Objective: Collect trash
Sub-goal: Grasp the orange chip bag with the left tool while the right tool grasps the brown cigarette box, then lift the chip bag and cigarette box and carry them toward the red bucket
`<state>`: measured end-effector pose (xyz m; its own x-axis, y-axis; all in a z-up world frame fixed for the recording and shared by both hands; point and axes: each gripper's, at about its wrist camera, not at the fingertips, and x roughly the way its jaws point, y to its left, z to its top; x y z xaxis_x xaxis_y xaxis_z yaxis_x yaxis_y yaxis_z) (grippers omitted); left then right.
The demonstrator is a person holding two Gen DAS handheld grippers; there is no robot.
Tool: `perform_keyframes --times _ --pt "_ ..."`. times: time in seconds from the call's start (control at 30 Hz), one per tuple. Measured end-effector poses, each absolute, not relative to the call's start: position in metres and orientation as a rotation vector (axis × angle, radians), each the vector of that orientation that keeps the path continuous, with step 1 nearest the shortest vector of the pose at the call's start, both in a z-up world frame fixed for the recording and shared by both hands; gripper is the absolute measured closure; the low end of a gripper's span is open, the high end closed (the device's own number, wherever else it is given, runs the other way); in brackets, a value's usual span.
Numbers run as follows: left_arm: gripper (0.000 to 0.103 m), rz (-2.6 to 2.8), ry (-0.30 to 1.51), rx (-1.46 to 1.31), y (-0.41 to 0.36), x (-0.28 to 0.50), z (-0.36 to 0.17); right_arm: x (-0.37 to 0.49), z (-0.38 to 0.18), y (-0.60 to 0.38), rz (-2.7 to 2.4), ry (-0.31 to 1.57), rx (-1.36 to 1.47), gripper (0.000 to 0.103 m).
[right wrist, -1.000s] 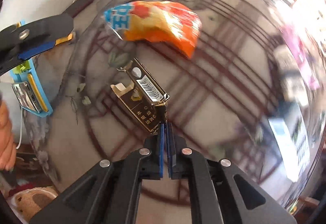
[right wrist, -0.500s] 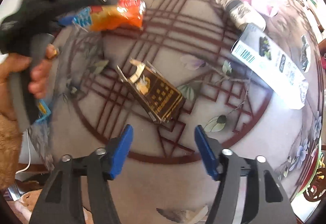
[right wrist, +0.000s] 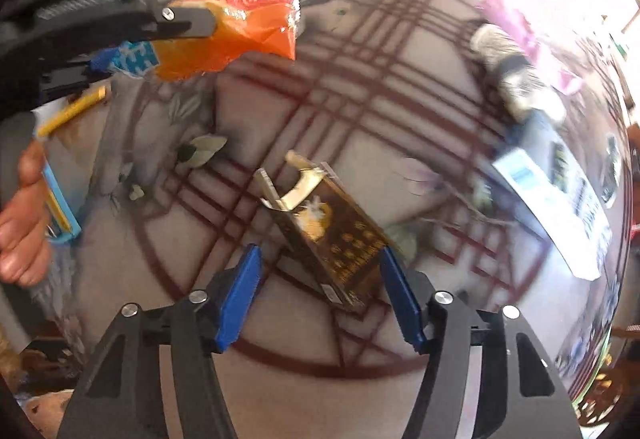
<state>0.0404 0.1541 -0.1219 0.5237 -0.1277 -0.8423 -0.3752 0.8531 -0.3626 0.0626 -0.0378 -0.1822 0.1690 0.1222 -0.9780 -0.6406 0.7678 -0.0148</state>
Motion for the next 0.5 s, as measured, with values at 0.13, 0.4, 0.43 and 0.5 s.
perform_keyframes --times 0.13,0.4,0.43,0.5 --pt "0.045 0.155 1.045 -0.558 0.153 0.030 -0.126 0.062 -0.184 -0.031 0.559 1.264 -0.527 0.082" --pt "0.045 0.122 1.059 -0.543 0.140 0.027 -0.126 0.066 -0.170 -0.055 0.524 1.305 -0.398 0.094" --pt "0.045 0.119 1.061 -0.538 0.138 0.027 -0.125 0.064 -0.167 -0.060 0.518 1.310 -0.383 0.094" --pt "0.044 0.106 1.071 -0.526 0.134 0.026 -0.126 0.061 -0.163 -0.063 0.509 1.319 -0.365 0.094"
